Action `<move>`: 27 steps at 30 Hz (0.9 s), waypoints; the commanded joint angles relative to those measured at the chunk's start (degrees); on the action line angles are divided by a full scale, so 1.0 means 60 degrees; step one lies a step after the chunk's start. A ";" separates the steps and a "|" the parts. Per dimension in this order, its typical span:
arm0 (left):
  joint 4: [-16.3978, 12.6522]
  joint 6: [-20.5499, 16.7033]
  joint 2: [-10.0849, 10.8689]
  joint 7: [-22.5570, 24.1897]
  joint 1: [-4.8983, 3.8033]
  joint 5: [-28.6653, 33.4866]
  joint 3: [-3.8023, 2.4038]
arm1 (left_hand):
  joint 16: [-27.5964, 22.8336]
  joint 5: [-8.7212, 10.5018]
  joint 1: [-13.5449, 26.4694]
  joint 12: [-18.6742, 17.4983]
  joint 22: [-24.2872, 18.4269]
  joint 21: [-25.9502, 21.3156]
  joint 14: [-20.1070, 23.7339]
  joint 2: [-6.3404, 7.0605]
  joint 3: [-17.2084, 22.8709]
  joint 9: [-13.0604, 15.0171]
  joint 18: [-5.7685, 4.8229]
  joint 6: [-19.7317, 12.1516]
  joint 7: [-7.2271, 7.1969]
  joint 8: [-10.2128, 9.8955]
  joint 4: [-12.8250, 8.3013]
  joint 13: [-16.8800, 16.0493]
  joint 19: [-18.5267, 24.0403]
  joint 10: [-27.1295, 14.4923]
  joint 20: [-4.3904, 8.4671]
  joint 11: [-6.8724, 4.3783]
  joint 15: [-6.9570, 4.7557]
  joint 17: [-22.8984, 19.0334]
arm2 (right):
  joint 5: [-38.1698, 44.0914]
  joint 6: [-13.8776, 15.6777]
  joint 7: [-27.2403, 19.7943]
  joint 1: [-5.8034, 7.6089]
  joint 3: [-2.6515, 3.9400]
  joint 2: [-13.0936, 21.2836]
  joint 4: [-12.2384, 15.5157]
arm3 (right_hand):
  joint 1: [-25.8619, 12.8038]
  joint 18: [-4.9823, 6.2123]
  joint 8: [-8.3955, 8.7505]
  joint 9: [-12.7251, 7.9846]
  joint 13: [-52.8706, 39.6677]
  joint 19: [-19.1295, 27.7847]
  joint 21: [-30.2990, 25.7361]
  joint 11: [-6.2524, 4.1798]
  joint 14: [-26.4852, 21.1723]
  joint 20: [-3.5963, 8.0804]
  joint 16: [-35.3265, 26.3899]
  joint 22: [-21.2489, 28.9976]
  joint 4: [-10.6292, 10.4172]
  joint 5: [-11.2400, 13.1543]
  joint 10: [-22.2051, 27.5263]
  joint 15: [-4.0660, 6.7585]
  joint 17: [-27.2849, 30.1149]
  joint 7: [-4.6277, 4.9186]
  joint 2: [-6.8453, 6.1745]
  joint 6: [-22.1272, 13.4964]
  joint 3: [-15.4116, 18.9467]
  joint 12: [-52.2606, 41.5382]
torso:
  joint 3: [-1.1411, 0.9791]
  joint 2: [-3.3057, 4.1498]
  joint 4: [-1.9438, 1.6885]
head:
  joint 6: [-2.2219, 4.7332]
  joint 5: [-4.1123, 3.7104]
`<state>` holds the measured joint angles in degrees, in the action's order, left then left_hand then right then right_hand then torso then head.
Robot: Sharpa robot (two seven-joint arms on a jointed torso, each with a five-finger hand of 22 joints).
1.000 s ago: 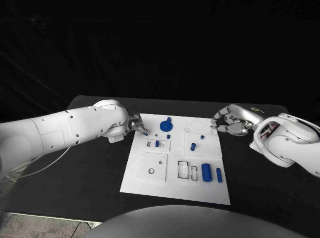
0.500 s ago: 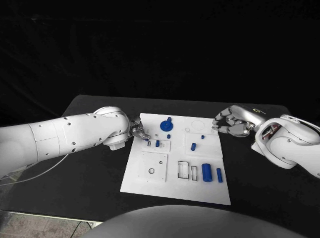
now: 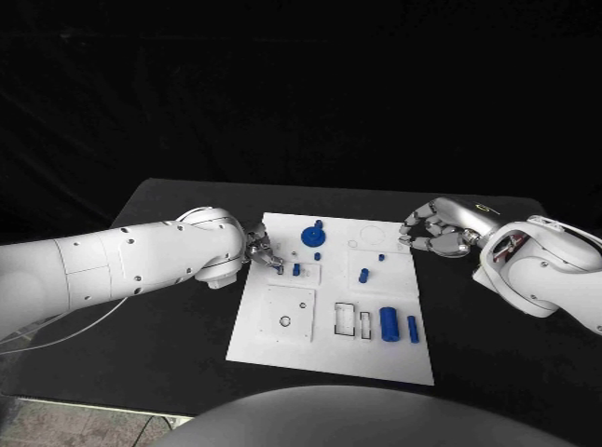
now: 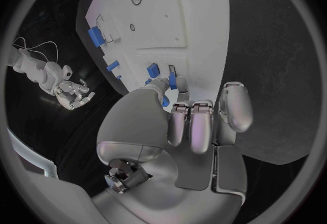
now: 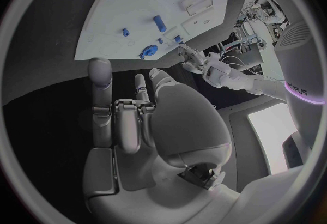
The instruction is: Assemble the parts on the task board
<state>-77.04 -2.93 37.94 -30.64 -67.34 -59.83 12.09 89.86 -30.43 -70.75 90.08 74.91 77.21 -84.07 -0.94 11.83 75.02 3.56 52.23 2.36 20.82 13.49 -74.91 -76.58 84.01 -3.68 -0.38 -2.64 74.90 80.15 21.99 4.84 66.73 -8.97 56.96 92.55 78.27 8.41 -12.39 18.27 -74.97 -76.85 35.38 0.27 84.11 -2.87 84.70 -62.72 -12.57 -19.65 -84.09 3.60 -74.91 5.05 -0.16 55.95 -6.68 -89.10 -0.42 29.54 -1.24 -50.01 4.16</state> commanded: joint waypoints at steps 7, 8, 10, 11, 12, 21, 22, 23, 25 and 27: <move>-0.0082 0.0021 -0.0019 0.0064 0.0149 -0.0161 0.0018 | 0.0023 0.0062 -0.0090 -0.0013 0.1279 -0.0042 -0.0988 0.0024 0.0079 0.0147 0.0069 0.0046 0.0011 -0.0053 -0.0006 -0.2514 -0.0030 0.0998 0.0038 -0.0084 -0.0076 0.2516 | -0.0060 -0.0063 0.0036 -0.0018 0.0000 0.0021 0.0009 | 0.0071 0.0127 0.0031 0.0010 -0.2347 0.0054 -0.0070 0.0040 0.0717 -0.0001 -0.0048 0.0009 0.0011 -0.0062 -0.0821 -0.0049 -0.1407 -0.0009 0.0058 0.0077 -0.0074 0.0032 | 0.0000 0.0006 0.0002 | 0.0002 -0.0002; -0.0090 0.0032 -0.0012 0.0062 0.0166 -0.0161 0.0019 | 0.0023 0.0062 -0.0090 -0.0013 0.1279 -0.0042 -0.0988 0.0024 0.0079 0.0147 0.0069 0.0046 0.0011 -0.0053 -0.0006 -0.2514 -0.0030 0.0998 0.0038 -0.0084 -0.0076 0.2516 | -0.0065 -0.0066 0.0040 -0.0018 0.0000 0.0025 0.0010 | 0.0071 0.0127 0.0031 0.0010 -0.2347 0.0054 -0.0070 0.0040 0.0717 -0.0001 -0.0048 0.0009 0.0011 -0.0062 -0.0821 -0.0049 -0.1407 -0.0009 0.0058 0.0077 -0.0074 0.0032 | 0.0000 0.0006 0.0001 | 0.0002 0.0002; -0.0103 0.0053 -0.0002 0.0061 0.0194 -0.0162 0.0020 | 0.0023 0.0062 -0.0090 -0.0013 0.1279 -0.0042 -0.0988 0.0024 0.0079 0.0147 0.0069 0.0046 0.0011 -0.0053 -0.0006 -0.2514 -0.0030 0.0998 0.0038 -0.0084 -0.0076 0.2516 | -0.0076 -0.0078 0.0050 -0.0019 0.0000 0.0029 0.0008 | 0.0071 0.0127 0.0031 0.0010 -0.2347 0.0054 -0.0070 0.0040 0.0717 -0.0001 -0.0048 0.0009 0.0011 -0.0062 -0.0821 -0.0049 -0.1407 -0.0009 0.0058 0.0077 -0.0074 0.0032 | -0.0002 0.0007 -0.0003 | 0.0002 0.0006; -0.0108 0.0059 0.0002 0.0068 0.0209 -0.0162 0.0020 | 0.0023 0.0067 -0.0092 -0.0013 0.1280 -0.0043 -0.0988 0.0025 0.0087 0.0148 0.0070 0.0046 0.0011 -0.0054 -0.0008 -0.2514 -0.0030 0.0998 0.0039 -0.0084 -0.0076 0.2516 | -0.0085 -0.0085 0.0055 -0.0020 0.0000 0.0028 0.0005 | 0.0075 0.0127 0.0031 0.0010 -0.2346 0.0055 -0.0073 0.0040 0.0717 -0.0001 -0.0050 0.0009 0.0015 -0.0072 -0.0821 -0.0049 -0.1405 -0.0008 0.0057 0.0077 -0.0077 0.0032 | -0.0001 0.0007 -0.0005 | 0.0002 0.0008; -0.0111 0.0064 0.0004 0.0079 0.0225 -0.0162 0.0021 | 0.0023 0.0076 -0.0094 -0.0013 0.1280 -0.0046 -0.0988 0.0028 0.0103 0.0150 0.0070 0.0045 0.0012 -0.0055 -0.0011 -0.2514 -0.0029 0.0998 0.0040 -0.0084 -0.0077 0.2516 | -0.0095 -0.0090 0.0059 -0.0020 0.0000 0.0027 0.0002 | 0.0081 0.0128 0.0033 0.0011 -0.2346 0.0056 -0.0079 0.0041 0.0716 -0.0001 -0.0052 0.0010 0.0021 -0.0087 -0.0820 -0.0049 -0.1402 -0.0008 0.0055 0.0077 -0.0082 0.0033 | -0.0002 0.0005 -0.0005 | 0.0002 0.0010; -0.0096 -0.0058 -0.0031 0.0286 0.0294 -0.0169 0.0022 | 0.0023 0.0117 -0.0075 -0.0013 0.1282 -0.0052 -0.0988 0.0059 0.0124 0.0155 0.0071 0.0044 0.0020 -0.0058 -0.0006 -0.2514 -0.0027 0.0998 0.0041 -0.0079 -0.0077 0.2516 | -0.0133 -0.0109 0.0071 -0.0026 0.0000 0.0004 -0.0016 | 0.0088 0.0130 0.0036 0.0011 -0.2346 0.0059 -0.0093 0.0041 0.0717 -0.0001 -0.0050 0.0014 0.0028 -0.0103 -0.0821 -0.0049 -0.1405 -0.0007 0.0053 0.0075 -0.0088 0.0032 | 0.0000 0.0008 -0.0003 | 0.0002 0.0019; -0.0087 -0.0084 -0.0039 0.0311 0.0297 -0.0172 0.0022 | 0.0023 0.0118 -0.0075 -0.0013 0.1283 -0.0050 -0.0988 0.0059 0.0125 0.0155 0.0070 0.0044 0.0020 -0.0058 -0.0006 -0.2514 -0.0028 0.0998 0.0041 -0.0079 -0.0077 0.2516 | -0.0135 -0.0111 0.0072 -0.0026 0.0000 0.0002 -0.0019 | 0.0088 0.0130 0.0036 0.0011 -0.2346 0.0059 -0.0093 0.0041 0.0717 -0.0001 -0.0050 0.0014 0.0028 -0.0103 -0.0821 -0.0049 -0.1405 -0.0007 0.0053 0.0075 -0.0088 0.0032 | 0.0000 0.0008 -0.0001 | 0.0002 0.0017; -0.0070 -0.0099 -0.0052 0.0339 0.0300 -0.0179 0.0022 | 0.0023 0.0120 -0.0073 -0.0013 0.1285 -0.0046 -0.0988 0.0058 0.0127 0.0155 0.0069 0.0045 0.0020 -0.0058 -0.0004 -0.2514 -0.0033 0.0998 0.0041 -0.0079 -0.0077 0.2516 | -0.0139 -0.0118 0.0075 -0.0027 0.0000 -0.0001 -0.0023 | 0.0088 0.0130 0.0036 0.0011 -0.2346 0.0059 -0.0093 0.0041 0.0717 -0.0001 -0.0050 0.0014 0.0028 -0.0103 -0.0821 -0.0049 -0.1405 -0.0007 0.0053 0.0075 -0.0088 0.0032 | -0.0001 0.0005 0.0002 | 0.0002 0.0026; -0.0056 -0.0083 -0.0062 0.0355 0.0302 -0.0184 0.0022 | 0.0023 0.0235 -0.0030 -0.0013 0.1287 -0.0059 -0.0988 0.0066 0.0165 0.0163 0.0071 0.0058 0.0026 -0.0057 0.0025 -0.2514 -0.0027 0.0998 0.0040 -0.0074 -0.0073 0.2516 | -0.0141 -0.0123 0.0078 -0.0028 0.0000 -0.0004 -0.0026 | 0.0088 0.0130 0.0036 0.0011 -0.2346 0.0059 -0.0093 0.0041 0.0717 -0.0001 -0.0050 0.0014 0.0028 -0.0103 -0.0821 -0.0049 -0.1405 -0.0007 0.0053 0.0075 -0.0088 0.0032 | -0.0003 0.0005 0.0002 | 0.0002 0.0027; -0.0045 -0.0034 -0.0070 0.0366 0.0304 -0.0188 0.0022 | 0.0023 0.0766 0.0101 -0.0013 0.1297 -0.0079 -0.0988 0.0082 0.0194 0.0173 0.0070 0.0091 0.0034 -0.0056 0.0115 -0.2514 -0.0023 0.0998 0.0033 -0.0065 -0.0061 0.2516 | -0.0143 -0.0132 0.0082 -0.0029 0.0000 -0.0007 -0.0028 | 0.0088 0.0130 0.0036 0.0011 -0.2346 0.0059 -0.0093 0.0041 0.0717 -0.0001 -0.0050 0.0014 0.0028 -0.0103 -0.0821 -0.0049 -0.1405 -0.0007 0.0053 0.0075 -0.0088 0.0032 | -0.0002 0.0006 0.0005 | 0.0002 0.0028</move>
<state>-77.31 -3.97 37.80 -29.35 -65.93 -60.83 11.99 89.86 -26.88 -70.69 90.08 74.94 76.91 -84.07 -0.41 12.96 75.10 3.56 52.43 2.56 20.65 13.98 -74.91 -76.58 84.01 -3.68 -0.38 -2.64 74.94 79.44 21.82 5.01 66.60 -8.98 56.96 92.45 78.51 8.41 -12.39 18.25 -75.09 -76.85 35.16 0.27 84.12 -2.87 84.70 -62.72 -12.42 -19.97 -84.08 3.60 -74.90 5.05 0.07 55.95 -6.83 -89.13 -0.42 29.59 -1.24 -50.01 4.31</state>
